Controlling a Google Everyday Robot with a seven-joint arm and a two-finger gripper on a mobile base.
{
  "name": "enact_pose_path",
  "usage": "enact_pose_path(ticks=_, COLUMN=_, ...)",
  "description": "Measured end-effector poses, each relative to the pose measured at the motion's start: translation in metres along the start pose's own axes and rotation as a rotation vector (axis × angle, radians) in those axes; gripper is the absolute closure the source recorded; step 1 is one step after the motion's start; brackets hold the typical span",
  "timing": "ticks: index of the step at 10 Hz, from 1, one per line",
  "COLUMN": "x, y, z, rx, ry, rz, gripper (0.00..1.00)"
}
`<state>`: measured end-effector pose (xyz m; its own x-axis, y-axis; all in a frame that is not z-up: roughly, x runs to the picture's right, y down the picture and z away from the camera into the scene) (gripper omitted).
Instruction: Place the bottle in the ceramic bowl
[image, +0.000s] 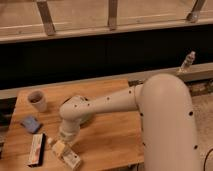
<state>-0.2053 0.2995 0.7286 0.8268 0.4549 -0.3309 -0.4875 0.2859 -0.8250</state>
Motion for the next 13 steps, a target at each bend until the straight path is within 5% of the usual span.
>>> enact_pose_path(ticks=3, x=0.002, y=0.0, z=0.0, rx=-0.009, ry=-0.009, rz=-0.002, gripper=1.0)
enact_pose_path(ticks=6, x=0.008, y=-0.015, z=-0.029, rx=-0.001, ry=-0.066, rz=0.007, gripper=1.0)
enact_pose_path(ticks=10, x=0.014, y=-0.059, z=-0.105, rx=0.05, ry=-0.172, rz=0.025, gripper=1.0)
enact_pose_path(ticks=13, x=0.005, y=-0.106, z=-0.17, rx=0.121, ry=-0.218, rz=0.04, gripper=1.0)
